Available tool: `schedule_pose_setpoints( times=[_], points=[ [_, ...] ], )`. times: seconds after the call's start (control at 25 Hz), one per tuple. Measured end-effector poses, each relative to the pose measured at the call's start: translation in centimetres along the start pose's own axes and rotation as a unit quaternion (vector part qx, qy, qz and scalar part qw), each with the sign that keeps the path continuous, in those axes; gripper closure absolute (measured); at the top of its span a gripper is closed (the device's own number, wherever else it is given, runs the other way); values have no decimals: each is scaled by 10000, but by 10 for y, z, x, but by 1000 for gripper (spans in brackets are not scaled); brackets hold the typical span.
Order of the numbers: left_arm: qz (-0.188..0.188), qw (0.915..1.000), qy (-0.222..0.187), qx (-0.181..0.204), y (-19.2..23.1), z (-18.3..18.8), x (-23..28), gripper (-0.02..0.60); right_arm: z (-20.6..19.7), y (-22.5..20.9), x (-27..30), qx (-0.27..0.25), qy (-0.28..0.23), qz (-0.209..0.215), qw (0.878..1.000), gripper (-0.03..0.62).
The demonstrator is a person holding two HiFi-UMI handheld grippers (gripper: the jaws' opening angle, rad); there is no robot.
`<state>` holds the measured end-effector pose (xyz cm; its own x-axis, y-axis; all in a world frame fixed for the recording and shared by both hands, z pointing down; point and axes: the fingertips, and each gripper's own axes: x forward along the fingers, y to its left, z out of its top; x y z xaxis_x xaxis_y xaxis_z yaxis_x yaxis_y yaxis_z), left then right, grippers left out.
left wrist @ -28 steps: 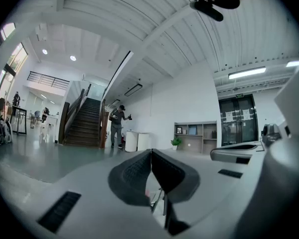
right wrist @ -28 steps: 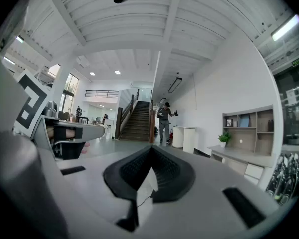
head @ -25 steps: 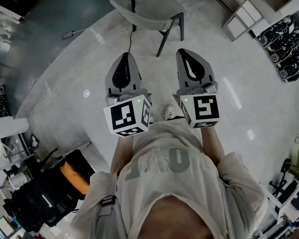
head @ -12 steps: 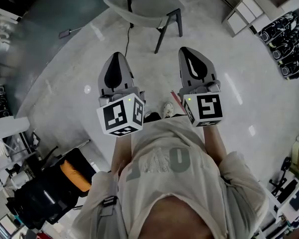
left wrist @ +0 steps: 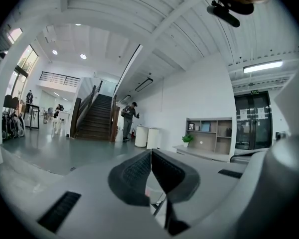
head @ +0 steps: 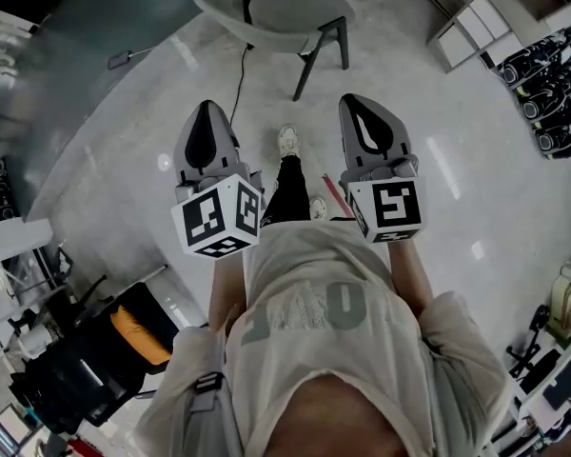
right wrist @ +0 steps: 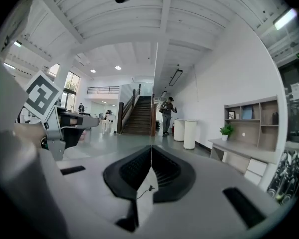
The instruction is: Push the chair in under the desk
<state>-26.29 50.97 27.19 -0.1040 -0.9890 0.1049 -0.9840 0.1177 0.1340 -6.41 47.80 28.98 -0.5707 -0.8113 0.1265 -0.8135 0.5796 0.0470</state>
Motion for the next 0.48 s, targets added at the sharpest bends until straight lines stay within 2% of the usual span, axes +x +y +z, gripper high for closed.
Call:
schedule_pose_setpoints(
  times=[0.24, 0.48],
  points=[
    [-53, 10000, 72, 21, 5, -9, 70, 566, -11, -36, 47, -38, 96, -154, 9998, 576],
    [136, 9998, 155, -64, 33, -5, 160, 566, -4, -52, 131, -292, 134, 245, 9992, 576]
  ],
)
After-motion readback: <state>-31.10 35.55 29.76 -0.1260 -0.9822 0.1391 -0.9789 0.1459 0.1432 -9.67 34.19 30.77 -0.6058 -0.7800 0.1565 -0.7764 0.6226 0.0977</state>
